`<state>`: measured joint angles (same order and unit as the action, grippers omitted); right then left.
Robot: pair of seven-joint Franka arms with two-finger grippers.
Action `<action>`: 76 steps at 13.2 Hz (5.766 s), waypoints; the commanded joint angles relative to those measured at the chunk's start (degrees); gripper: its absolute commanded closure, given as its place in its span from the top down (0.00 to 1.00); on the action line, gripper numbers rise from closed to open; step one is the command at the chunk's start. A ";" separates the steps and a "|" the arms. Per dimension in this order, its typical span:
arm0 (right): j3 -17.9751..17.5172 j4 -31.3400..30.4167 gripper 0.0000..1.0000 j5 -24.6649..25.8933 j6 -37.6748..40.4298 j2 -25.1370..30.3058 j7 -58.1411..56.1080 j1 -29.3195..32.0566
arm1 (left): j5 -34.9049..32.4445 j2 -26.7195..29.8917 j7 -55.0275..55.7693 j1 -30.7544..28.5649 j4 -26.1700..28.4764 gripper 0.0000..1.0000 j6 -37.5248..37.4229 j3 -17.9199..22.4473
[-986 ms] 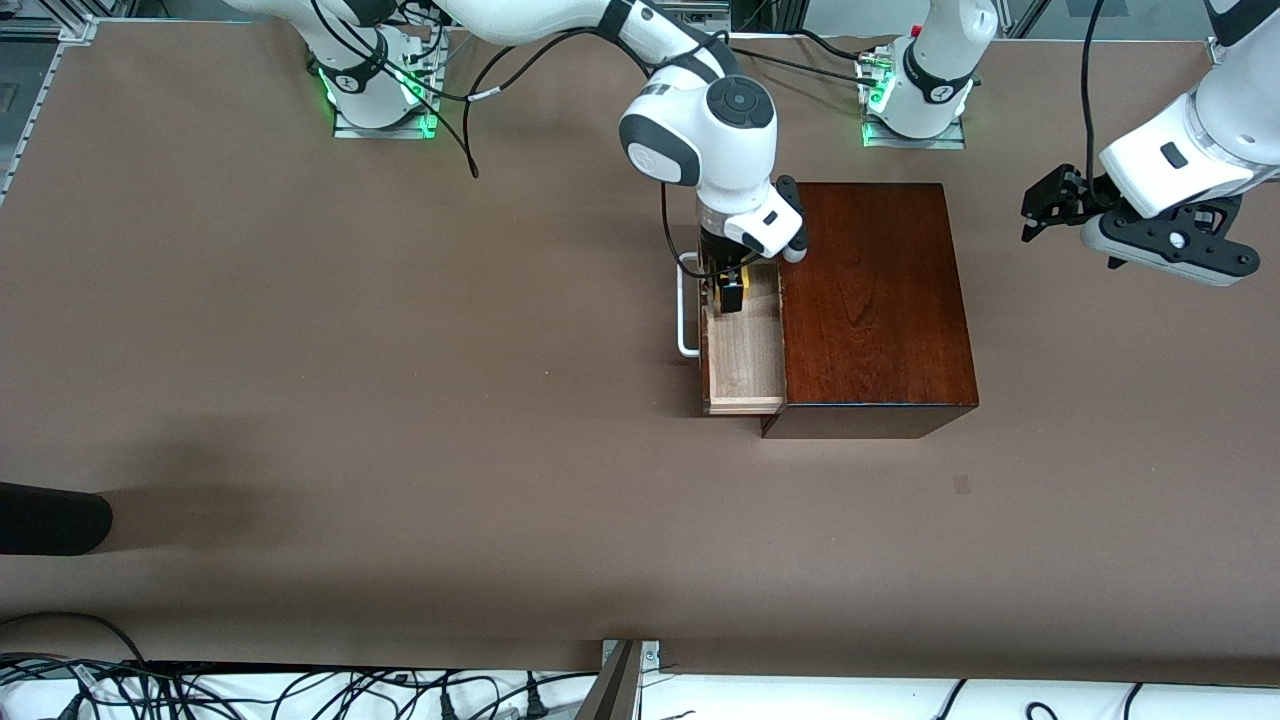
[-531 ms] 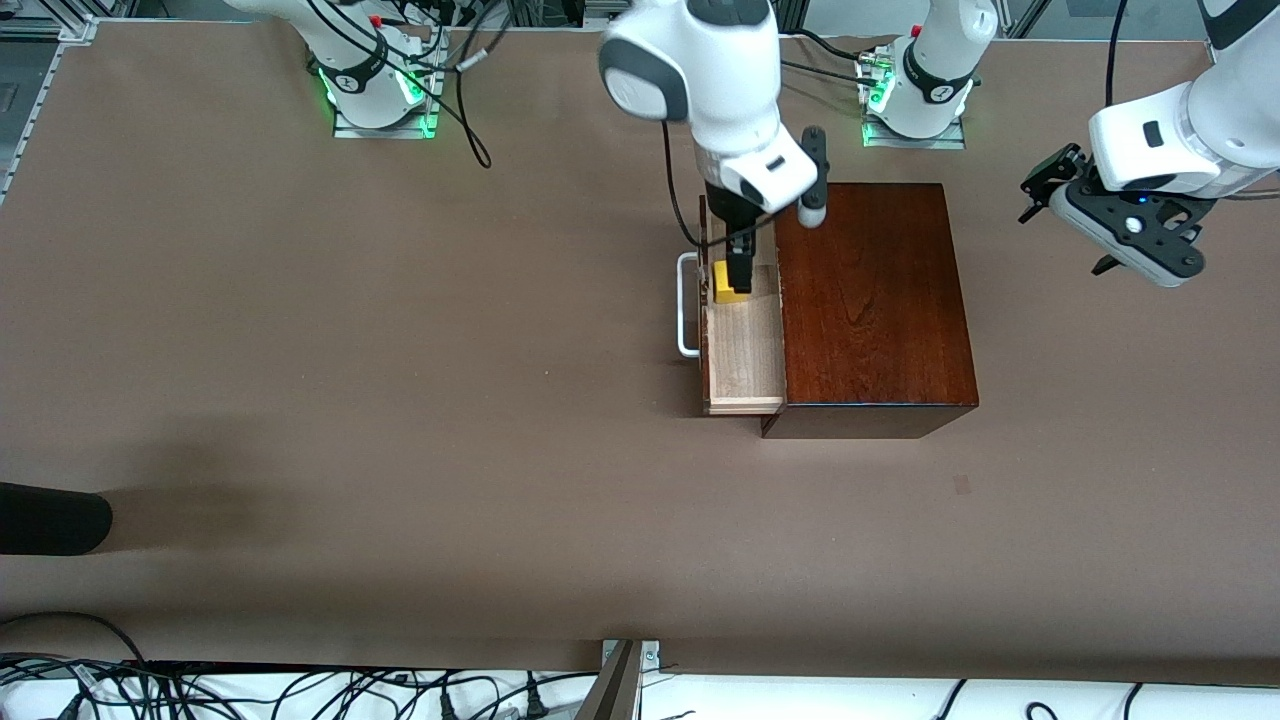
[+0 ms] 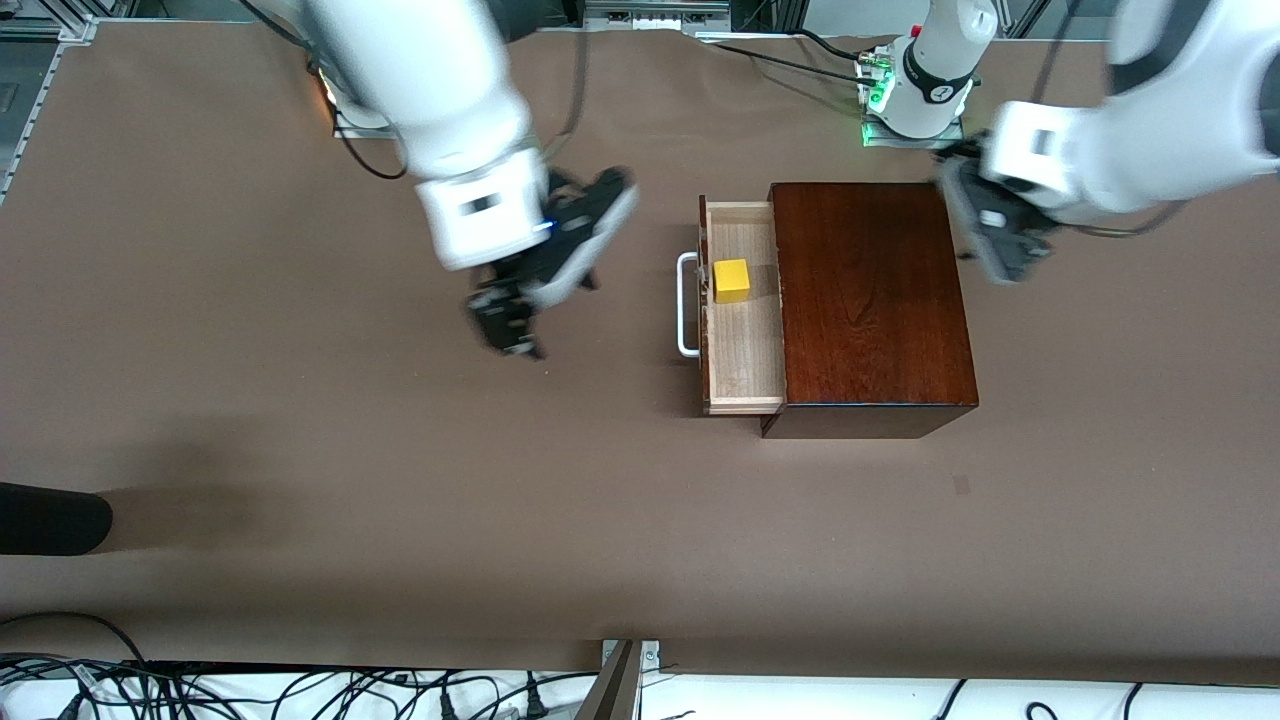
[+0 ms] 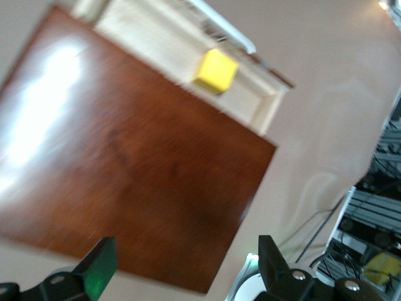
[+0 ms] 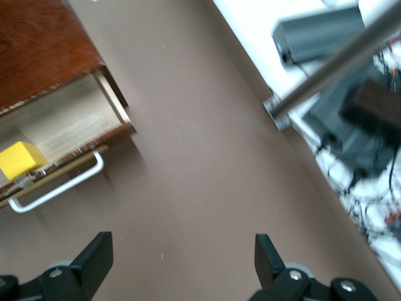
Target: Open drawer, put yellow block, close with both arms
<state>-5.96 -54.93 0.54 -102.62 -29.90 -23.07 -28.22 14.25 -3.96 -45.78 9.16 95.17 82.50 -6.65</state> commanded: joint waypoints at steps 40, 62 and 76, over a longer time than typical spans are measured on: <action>8.94 -37.53 1.00 -1.07 9.89 26.47 16.66 21.89 | -41.22 -30.85 4.13 25.20 -13.78 1.00 5.67 -4.68; 8.86 -37.45 1.00 -0.71 10.60 26.47 18.06 21.89 | -31.31 -24.43 10.27 15.37 -30.45 1.00 -4.60 -3.81; 8.86 -37.45 1.00 -0.71 10.51 26.47 17.89 21.97 | -13.46 8.60 52.82 -5.28 1.06 1.00 13.21 4.02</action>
<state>3.54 -93.58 -1.12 -93.08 -3.17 -6.05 -6.78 -0.98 0.34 5.21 5.81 89.83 92.13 -2.61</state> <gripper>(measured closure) 0.000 0.000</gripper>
